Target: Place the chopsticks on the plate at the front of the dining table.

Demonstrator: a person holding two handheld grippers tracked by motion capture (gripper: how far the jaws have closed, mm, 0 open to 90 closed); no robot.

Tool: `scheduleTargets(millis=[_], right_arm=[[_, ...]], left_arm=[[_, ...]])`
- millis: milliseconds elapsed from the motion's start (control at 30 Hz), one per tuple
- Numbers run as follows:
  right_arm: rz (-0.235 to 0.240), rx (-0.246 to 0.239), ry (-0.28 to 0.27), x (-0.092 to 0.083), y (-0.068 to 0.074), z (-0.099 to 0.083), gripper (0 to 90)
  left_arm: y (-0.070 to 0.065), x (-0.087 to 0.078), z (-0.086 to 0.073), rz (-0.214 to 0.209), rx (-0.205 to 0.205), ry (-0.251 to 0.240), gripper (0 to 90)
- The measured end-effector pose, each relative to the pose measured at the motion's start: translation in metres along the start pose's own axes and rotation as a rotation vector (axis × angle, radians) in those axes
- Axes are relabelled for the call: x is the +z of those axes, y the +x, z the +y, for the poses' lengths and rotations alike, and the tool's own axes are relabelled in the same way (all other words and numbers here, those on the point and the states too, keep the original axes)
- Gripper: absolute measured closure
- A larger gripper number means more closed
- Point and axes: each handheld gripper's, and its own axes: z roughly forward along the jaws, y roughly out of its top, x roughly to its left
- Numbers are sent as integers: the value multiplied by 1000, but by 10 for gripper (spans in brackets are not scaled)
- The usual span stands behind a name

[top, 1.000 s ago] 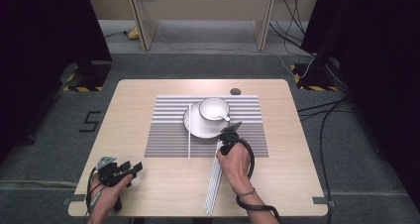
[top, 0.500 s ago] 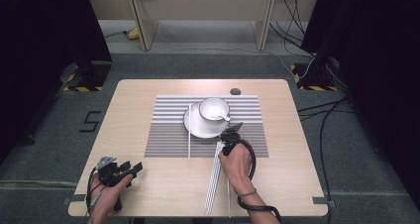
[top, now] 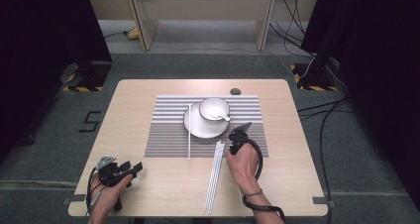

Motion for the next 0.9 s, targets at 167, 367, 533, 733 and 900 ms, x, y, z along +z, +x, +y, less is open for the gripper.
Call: scheduleTargets(millis=[167, 367, 533, 733, 900], right_arm=[[-7, 42, -7, -2, -13, -1, 843], [23, 54, -4, -5, -21, -2, 791], [29, 31, 15, -10, -21, -9, 776], [25, 9, 50, -11, -21, -19, 772], [23, -4, 61, -11, -18, -23, 770]], left_arm=[[0, 0, 0, 1, 2, 0, 412], [0, 0, 0, 1, 1, 0, 412], [0, 0, 0, 0, 0, 0, 412], [0, 0, 0, 0, 0, 0, 412], [0, 0, 0, 0, 0, 0, 413]])
